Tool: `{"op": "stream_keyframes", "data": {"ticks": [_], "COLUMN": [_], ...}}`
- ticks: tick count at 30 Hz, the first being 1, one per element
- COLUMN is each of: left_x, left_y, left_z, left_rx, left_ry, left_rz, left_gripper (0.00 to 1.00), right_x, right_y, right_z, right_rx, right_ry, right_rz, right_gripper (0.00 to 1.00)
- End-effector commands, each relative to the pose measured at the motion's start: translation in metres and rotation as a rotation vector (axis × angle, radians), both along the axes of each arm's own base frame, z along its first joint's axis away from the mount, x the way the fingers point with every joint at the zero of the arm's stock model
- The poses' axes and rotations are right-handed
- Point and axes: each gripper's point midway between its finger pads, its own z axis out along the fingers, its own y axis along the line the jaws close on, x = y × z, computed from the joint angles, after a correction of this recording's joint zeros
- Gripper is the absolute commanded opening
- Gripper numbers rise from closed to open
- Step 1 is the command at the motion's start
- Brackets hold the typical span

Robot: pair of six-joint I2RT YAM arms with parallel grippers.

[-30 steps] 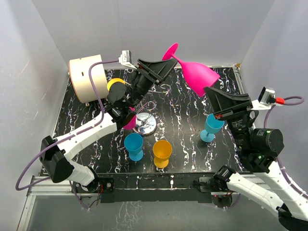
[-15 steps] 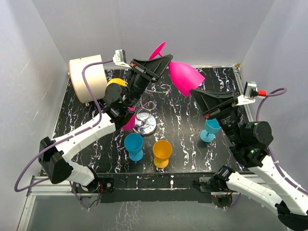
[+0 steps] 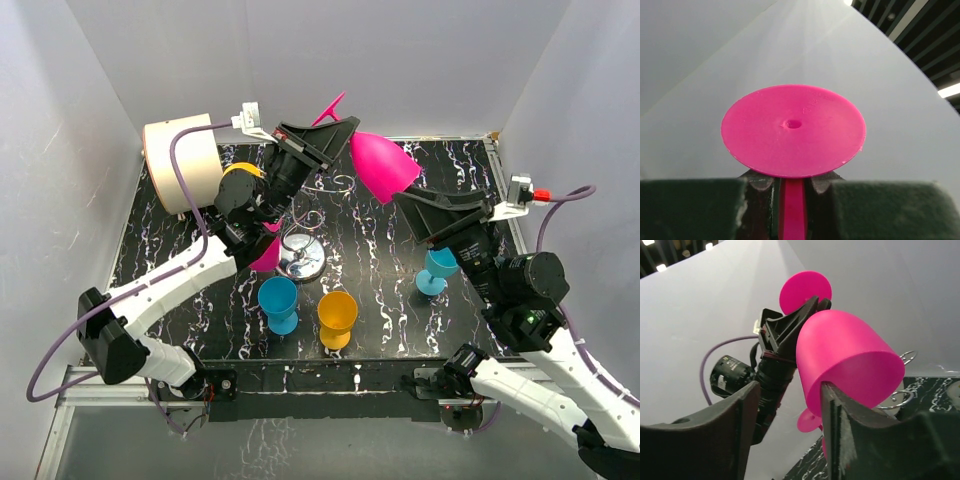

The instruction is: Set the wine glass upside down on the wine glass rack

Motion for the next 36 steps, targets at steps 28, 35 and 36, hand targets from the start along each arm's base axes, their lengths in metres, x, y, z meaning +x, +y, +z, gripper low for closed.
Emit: {"op": "stream_keyframes", "data": {"ticks": [28,35,36], "left_x": [-0.108,-0.131,-0.127], "left_y": [0.016,0.007,0.006], "left_z": [-0.012,-0.043,-0.048], "left_rx": [0.603,0.641,0.655], "left_ry": [-0.663,-0.789,-0.783], "left_rz": [-0.115,-0.243,-0.232], "left_gripper": [0.00,0.00,0.00], "right_x": [-0.026,-0.012,-0.009], "right_y": [0.006,0.004,0.002], "right_z": [0.047,0.038,0.033], "right_rx": [-0.136,-0.051,-0.036], "right_ry": [0.041,0.223,0.261], "right_rz": [0.112,0.089,0.079], "right_gripper": [0.63,0.61,0.61]}}
